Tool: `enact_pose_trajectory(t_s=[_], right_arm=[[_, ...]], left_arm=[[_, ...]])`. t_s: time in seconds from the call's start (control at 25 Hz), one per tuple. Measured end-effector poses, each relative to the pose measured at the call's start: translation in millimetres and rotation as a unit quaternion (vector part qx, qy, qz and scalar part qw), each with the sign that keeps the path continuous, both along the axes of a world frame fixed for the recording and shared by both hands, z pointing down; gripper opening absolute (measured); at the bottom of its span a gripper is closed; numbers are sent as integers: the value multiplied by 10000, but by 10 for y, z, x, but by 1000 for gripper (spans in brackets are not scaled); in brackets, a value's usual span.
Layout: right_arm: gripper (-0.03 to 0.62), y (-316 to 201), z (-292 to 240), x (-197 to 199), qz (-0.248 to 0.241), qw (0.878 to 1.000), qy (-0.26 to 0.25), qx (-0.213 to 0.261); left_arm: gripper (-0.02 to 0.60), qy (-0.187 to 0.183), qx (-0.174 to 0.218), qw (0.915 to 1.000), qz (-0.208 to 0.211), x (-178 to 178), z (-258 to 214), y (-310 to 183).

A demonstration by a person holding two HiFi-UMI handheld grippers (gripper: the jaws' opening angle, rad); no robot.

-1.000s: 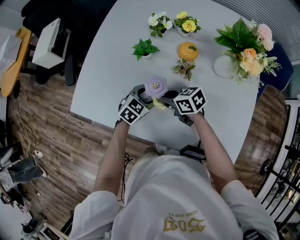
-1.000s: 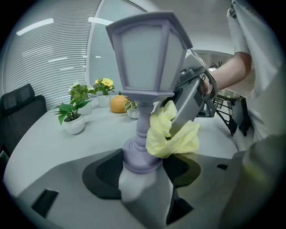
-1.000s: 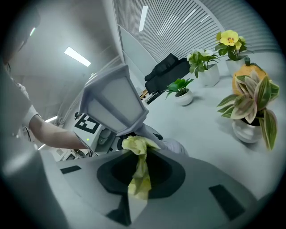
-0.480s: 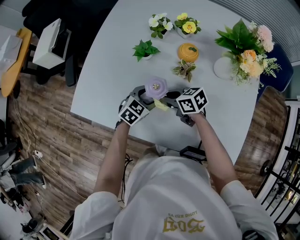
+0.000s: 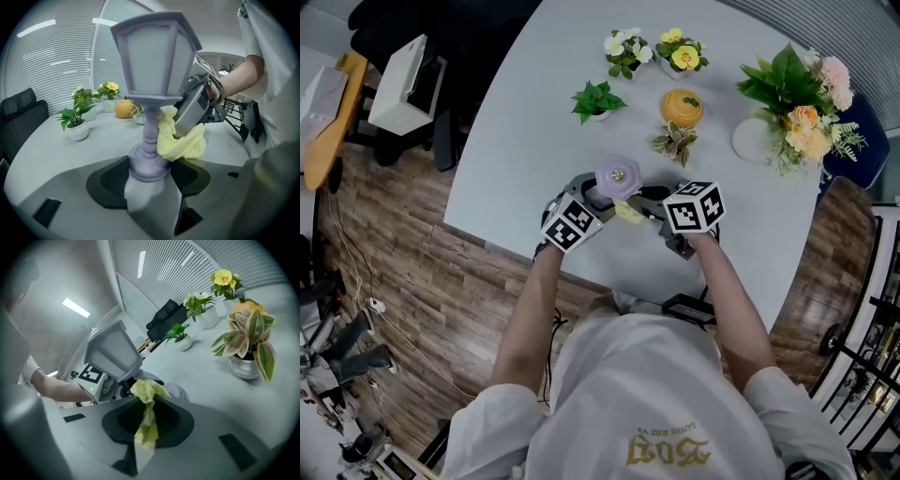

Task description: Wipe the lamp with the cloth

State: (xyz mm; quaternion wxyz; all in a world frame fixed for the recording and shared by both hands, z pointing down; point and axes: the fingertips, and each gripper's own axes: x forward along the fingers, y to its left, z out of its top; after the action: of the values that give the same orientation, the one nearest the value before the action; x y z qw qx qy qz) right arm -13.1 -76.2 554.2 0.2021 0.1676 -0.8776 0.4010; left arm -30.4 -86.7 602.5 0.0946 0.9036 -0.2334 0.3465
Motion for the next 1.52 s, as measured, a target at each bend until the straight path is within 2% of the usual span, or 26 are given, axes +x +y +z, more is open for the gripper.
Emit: enact_pose_trajectory(t_s=[0.36, 0.68, 0.92, 1.2, 1.52], right_arm=[[54, -197, -349, 189, 570, 9968, -539, 166], [52, -288, -368, 153, 780, 9946, -680, 119], [52, -329, -256, 107, 706, 9959, -557, 64], [52, -297, 15, 119, 599, 9981, -92, -93], [52, -302, 119, 118, 701, 9968, -83, -370]], left_arm=[[278, -38, 48, 10000, -10, -14, 21, -13], [278, -33, 25, 10000, -27, -14, 8, -2], [278, -87, 4, 10000, -27, -28, 24, 2], [278, 1, 76, 10000, 3, 2, -8, -15], [278, -49, -4, 10000, -14, -15, 33, 6]])
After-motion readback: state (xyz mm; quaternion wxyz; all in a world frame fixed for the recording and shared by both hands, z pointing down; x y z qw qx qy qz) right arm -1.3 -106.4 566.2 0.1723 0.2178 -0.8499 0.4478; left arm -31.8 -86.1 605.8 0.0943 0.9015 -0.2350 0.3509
